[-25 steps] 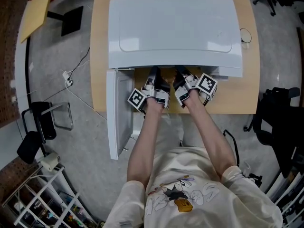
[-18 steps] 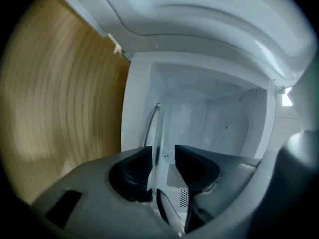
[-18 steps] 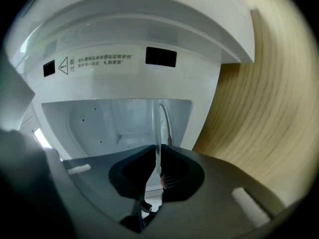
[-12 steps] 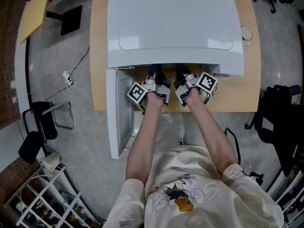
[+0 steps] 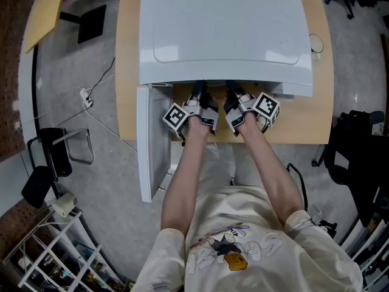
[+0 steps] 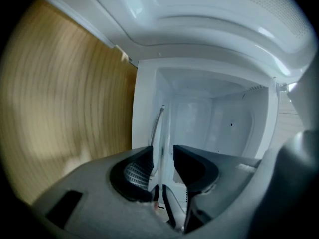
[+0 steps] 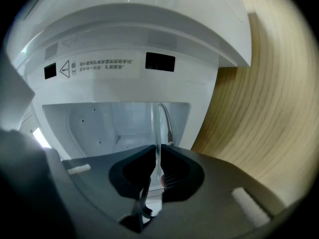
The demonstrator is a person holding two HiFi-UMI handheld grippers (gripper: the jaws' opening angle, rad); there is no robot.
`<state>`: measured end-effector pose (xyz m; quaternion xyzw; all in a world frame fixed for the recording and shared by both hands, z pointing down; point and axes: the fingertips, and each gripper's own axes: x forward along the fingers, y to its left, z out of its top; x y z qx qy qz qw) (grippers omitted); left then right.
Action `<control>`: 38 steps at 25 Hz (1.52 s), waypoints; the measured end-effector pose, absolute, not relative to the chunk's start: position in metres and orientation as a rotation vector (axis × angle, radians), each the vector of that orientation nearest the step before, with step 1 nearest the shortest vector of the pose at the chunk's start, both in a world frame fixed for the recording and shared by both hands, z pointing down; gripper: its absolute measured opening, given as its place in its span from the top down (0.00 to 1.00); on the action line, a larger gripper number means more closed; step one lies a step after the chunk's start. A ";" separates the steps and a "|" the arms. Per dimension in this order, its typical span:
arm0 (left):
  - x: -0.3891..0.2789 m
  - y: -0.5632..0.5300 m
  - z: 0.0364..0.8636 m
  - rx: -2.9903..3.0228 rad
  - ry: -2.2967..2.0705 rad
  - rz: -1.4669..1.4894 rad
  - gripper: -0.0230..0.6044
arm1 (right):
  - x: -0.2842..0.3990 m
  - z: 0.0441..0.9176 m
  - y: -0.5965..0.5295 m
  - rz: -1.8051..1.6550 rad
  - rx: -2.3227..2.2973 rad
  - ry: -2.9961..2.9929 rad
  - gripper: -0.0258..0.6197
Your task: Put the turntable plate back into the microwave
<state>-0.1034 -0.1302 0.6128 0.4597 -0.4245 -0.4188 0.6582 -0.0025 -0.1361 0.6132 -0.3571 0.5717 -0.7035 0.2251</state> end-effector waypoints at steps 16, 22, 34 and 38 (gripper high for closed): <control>-0.099 -0.131 0.623 1.041 -1.024 -0.770 0.93 | 0.000 0.603 -0.142 -1.911 -1.089 1.551 0.86; -0.097 -0.134 0.626 1.019 -1.020 -0.765 0.93 | -0.018 0.616 -0.133 -2.012 -1.121 1.614 0.92; -0.097 -0.141 0.628 1.011 -0.996 -0.734 0.92 | -0.024 0.622 -0.143 -2.013 -1.132 1.648 0.95; -0.098 -0.139 0.628 1.005 -1.005 -0.720 0.93 | -0.026 0.625 -0.139 -2.021 -1.118 1.660 0.95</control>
